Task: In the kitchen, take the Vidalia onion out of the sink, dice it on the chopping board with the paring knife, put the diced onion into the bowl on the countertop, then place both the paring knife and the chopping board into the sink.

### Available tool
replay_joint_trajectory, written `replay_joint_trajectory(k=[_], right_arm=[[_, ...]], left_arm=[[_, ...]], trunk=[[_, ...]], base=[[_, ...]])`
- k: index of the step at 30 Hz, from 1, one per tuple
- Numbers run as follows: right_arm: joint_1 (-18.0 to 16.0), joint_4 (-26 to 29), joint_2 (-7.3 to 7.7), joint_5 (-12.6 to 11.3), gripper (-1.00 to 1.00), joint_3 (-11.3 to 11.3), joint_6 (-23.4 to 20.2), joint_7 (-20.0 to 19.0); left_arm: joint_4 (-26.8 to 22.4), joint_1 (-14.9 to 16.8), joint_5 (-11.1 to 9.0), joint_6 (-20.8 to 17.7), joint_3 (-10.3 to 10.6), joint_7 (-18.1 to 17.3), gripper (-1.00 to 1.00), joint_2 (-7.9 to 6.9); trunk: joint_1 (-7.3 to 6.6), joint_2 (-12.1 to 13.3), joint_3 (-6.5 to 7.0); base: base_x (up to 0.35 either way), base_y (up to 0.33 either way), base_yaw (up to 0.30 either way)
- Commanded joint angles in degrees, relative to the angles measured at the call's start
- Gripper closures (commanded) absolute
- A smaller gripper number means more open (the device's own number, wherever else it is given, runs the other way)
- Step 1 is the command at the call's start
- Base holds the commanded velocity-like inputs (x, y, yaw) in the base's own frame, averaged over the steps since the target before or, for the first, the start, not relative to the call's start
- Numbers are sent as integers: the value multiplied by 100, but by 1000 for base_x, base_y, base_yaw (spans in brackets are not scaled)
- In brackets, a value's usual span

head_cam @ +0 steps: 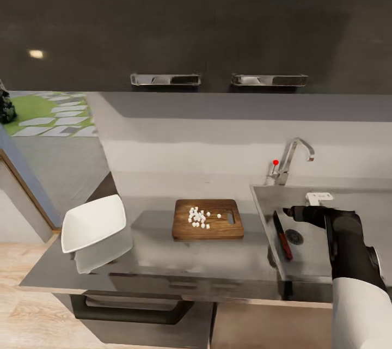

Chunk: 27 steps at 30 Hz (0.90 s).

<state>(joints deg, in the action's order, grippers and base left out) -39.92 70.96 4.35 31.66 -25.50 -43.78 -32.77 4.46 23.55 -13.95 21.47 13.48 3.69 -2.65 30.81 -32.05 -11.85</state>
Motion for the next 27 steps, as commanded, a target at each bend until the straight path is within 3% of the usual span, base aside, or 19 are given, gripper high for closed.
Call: replay_joint_trajectory(k=[1, 18, 27], right_arm=[[-7, -39, 1, 59, -100, -7, -4, -56], [-7, -144, 5, 59, -100, -11, 11, -69], [-7, -144, 9, 52, -100, -18, 16, -78]], left_arm=[[20, 9, -38, 33, 49, 3, -100, 2], [20, 9, -38, 33, 49, 3, -100, 2], [20, 9, -38, 33, 50, 3, -100, 2]], trunk=[[2, -9, -10], [2, -9, -10], [2, -9, -10]], base=[[0, 246, 0], [0, 242, 0], [2, 39, 0]])
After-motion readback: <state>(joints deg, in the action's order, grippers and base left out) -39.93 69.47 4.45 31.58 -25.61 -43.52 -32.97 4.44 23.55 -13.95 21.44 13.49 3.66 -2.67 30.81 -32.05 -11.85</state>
